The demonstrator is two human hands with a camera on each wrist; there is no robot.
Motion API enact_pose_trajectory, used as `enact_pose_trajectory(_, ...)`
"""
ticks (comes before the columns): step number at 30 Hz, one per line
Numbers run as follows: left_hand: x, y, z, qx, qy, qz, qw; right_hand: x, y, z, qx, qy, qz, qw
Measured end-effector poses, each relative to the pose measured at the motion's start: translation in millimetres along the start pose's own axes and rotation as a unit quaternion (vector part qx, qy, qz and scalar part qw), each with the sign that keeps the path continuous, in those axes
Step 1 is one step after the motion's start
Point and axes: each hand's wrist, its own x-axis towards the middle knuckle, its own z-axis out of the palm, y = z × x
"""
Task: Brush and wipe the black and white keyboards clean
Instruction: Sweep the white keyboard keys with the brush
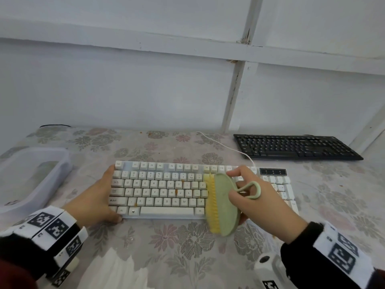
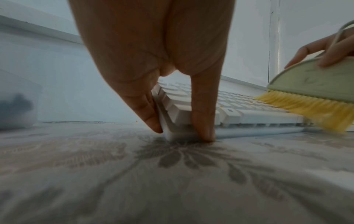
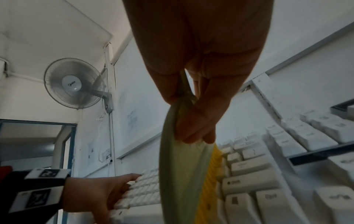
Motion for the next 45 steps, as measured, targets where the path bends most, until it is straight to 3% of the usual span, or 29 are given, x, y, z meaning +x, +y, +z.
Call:
enact_pose_trajectory(3,-0.8,0.1,0.6,0.003,0.0,-0.003,1.0,-5.6,-2.3,-7.3,0.023,-0.014,-0.009,1.0)
enact_pose_trajectory(11,-0.3,-0.2,0.5,0.005,0.0,-0.006,1.0,21.7,-14.6,-18.0,0.057,0.084,-0.044,0.994)
enact_pose_trajectory(18,0.5,-2.2,0.2,0.012,-0.001,-0.011,1.0,3.7,0.1,6.8,-0.012,0.006,-0.02,1.0)
enact_pose_trajectory(22,-0.1,-0.4,0.7,0.01,-0.001,-0.012,1.0,-9.2,-4.8,0.8,0.003,-0.018,-0.023,1.0)
enact_pose_trajectory(31,-0.3,-2.1,0.0,0.008,-0.001,-0.006,1.0,23.0,-28.5,-19.7,0.044,0.081,-0.058,0.994)
enact_pose_trajectory(41,-0.1,-0.8,0.0,-0.004,-0.007,-0.003,1.0,5.2,-4.0,10.0,0.015,-0.039,-0.01,0.999)
enact_pose_trajectory(45,-0.5,-1.4,-0.2,-0.012,-0.008,0.007,1.0,-0.8,-8.3,2.2,0.039,-0.046,-0.003,0.998)
